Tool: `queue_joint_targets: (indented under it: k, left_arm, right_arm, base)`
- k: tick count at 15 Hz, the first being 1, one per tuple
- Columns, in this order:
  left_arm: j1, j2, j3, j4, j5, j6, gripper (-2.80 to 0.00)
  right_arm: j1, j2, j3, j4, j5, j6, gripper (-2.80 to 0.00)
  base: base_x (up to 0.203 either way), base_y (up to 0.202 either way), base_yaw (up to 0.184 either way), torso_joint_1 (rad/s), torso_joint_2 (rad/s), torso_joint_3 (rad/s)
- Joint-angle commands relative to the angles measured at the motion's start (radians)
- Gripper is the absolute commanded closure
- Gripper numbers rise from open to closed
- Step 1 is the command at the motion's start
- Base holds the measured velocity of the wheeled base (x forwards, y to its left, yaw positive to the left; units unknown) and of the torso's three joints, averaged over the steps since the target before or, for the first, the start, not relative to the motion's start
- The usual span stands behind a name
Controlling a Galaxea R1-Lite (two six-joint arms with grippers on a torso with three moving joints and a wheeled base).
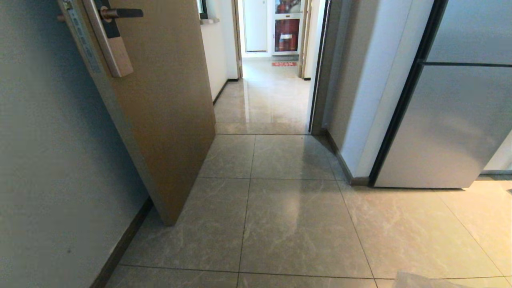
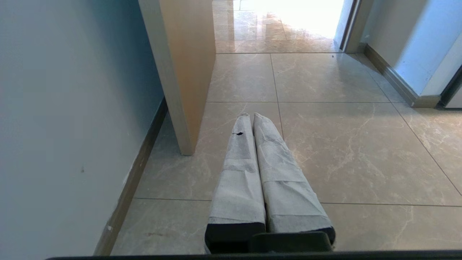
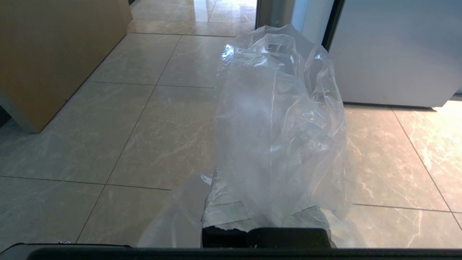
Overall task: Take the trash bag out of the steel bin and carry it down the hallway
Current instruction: Put the trash bag at the door
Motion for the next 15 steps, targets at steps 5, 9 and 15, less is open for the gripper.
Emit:
queue_joint_targets:
  k: [5,9,15]
  left_arm:
    - [0.000,0.000,0.000,0.000,0.000,-0.001,0.00]
    - [0.000,0.000,0.000,0.001,0.000,0.000,0.00]
    - [0.000,0.000,0.000,0.001,0.000,-0.002,0.00]
  right_arm:
    - [-0.001,0.002,0.000,0.000,0.000,-0.001,0.00]
    - [0.000,0.000,0.000,0.000,0.000,-0.001,0.00]
    - [-0.001,0.001,0.000,0.000,0.000,-0.001,0.00]
  base:
    - [0.000,0.000,0.000,0.000,0.00,0.000]
    - [0.095,-0.063,0.005,0.001,0.00,0.005]
    - [0.196,-0.193,0.001,0.003,0.00,0.001]
